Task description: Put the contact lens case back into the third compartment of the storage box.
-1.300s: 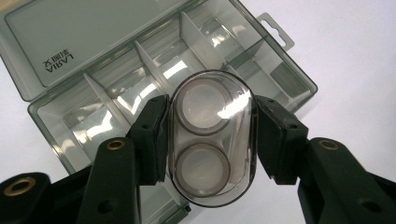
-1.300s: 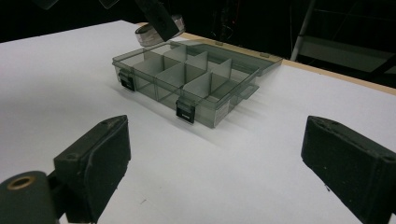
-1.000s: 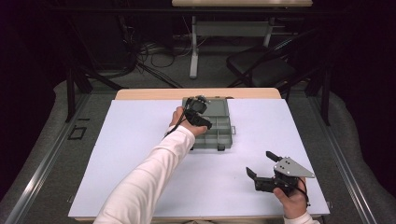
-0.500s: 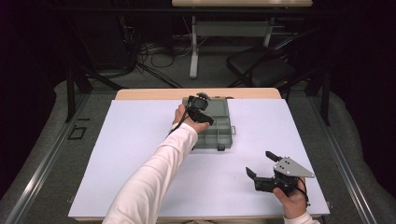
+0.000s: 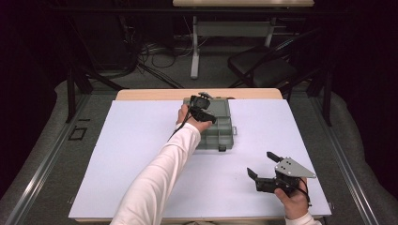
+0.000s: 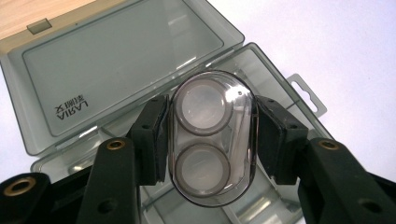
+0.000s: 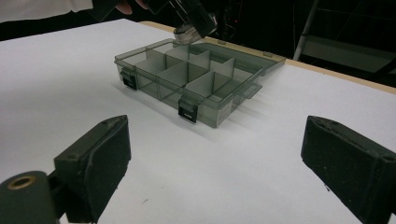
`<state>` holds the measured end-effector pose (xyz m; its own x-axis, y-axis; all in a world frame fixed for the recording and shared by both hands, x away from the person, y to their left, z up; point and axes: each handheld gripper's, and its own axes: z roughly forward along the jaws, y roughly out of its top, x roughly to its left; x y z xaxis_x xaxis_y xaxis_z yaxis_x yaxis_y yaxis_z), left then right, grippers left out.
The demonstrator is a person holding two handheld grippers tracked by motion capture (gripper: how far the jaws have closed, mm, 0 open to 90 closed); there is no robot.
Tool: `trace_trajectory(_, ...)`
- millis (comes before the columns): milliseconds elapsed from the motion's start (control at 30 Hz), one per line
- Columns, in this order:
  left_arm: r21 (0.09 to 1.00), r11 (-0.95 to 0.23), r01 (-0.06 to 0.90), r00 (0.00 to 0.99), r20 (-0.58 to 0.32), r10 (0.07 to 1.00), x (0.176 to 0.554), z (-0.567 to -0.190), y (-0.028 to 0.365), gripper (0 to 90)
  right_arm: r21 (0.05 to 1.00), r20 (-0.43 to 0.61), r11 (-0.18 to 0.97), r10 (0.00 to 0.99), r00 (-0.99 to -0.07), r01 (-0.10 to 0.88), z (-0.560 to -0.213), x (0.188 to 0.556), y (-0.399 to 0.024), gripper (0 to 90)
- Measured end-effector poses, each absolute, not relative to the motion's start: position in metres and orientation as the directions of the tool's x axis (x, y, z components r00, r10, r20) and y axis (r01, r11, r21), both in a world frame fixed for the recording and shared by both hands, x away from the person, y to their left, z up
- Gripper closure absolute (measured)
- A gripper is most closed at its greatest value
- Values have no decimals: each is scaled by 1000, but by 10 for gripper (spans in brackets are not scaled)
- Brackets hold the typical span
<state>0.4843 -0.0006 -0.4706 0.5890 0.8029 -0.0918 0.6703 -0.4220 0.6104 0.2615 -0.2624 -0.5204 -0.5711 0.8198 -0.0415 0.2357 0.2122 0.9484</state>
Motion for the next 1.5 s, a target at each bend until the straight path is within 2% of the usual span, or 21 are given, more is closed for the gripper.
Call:
trace_trajectory(600,649,-397,649,583,-89,808,497,-488,-6,491,948,-38,211,819,-573,238,-521,262,-262,79)
trace_trajectory(1500,643,-407,649,588,-85,804,500,-504,-18,491,946,-41,218,815,-578,240,-522,262,-262,82)
